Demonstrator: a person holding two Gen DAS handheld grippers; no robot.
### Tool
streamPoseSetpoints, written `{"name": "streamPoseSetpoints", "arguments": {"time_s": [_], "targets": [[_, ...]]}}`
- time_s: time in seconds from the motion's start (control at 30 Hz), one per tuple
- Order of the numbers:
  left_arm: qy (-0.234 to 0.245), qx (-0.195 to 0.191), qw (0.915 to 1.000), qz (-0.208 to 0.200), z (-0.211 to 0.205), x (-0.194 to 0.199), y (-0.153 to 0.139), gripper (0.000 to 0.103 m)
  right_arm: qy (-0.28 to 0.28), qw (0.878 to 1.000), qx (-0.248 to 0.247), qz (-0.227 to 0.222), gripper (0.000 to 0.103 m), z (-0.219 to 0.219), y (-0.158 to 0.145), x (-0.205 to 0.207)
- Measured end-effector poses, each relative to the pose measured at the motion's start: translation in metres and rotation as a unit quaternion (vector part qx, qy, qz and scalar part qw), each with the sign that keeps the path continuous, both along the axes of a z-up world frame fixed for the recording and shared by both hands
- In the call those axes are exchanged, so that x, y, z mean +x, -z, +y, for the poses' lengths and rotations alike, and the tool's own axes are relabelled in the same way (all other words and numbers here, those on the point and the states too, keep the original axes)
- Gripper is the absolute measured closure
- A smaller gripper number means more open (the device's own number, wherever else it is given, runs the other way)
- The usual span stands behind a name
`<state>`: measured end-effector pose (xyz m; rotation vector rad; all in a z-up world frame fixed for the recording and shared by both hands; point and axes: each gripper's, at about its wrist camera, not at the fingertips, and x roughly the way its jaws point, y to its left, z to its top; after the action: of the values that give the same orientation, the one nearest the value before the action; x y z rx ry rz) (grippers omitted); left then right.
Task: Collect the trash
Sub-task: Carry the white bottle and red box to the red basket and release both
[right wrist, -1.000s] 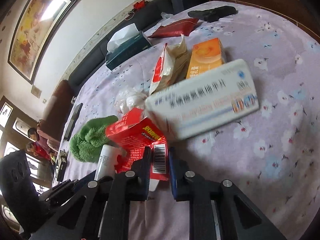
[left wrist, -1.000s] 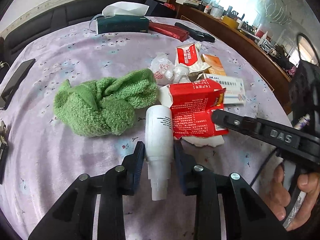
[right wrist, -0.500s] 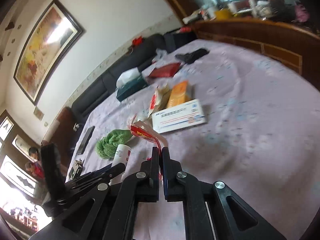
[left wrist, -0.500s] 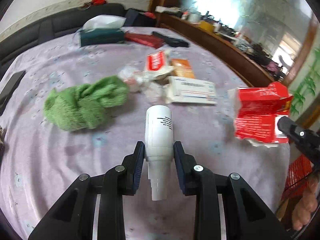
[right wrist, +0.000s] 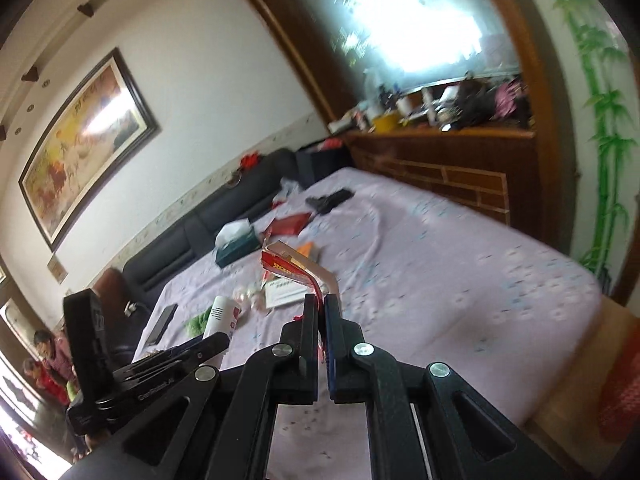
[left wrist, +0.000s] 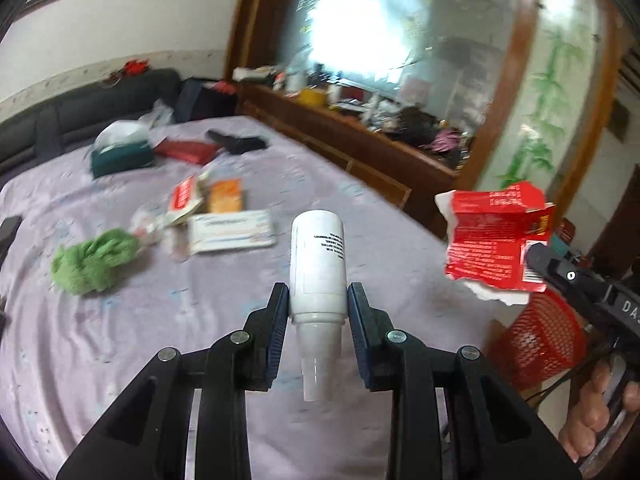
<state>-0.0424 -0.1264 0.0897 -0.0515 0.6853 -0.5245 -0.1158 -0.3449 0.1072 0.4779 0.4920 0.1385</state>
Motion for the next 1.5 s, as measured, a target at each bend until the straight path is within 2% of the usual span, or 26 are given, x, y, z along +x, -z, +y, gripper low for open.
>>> {"name": "streamPoseSetpoints", "arguments": {"time_s": [0.27,0.53,1.03,1.17,1.5], "targets": [[0.051,-0.010,0.9986,-0.008,-0.049,-0.024,-0.015,0.074,0.058,0.998,-0.008,-0.031,0.100,-0.041,-0.019,-0.052],[0.108,-0.019,0.9938,-0.020,-0.095,-0.046,-0.029,0.074,0.128,0.990,-0.008,-0.051,0.100,-0.082,-0.032,-0.096],[0.217,-0.044,0.9748,-0.031,-0.175,-0.089,-0.050,0.074,0.253,0.964,-0.045,-0.065,0.100,-0.137,-0.054,-0.185],[0.239,-0.045,0.9694,-0.035,-0.195,-0.103,-0.053,0.074,0.274,0.959,-0.042,-0.062,0.100,-0.153,-0.052,-0.198],[0.280,-0.042,0.9590,-0.015,-0.242,-0.116,-0.047,0.074,0.314,0.947,-0.040,-0.060,0.100,-0.178,-0.050,-0.230]]}}
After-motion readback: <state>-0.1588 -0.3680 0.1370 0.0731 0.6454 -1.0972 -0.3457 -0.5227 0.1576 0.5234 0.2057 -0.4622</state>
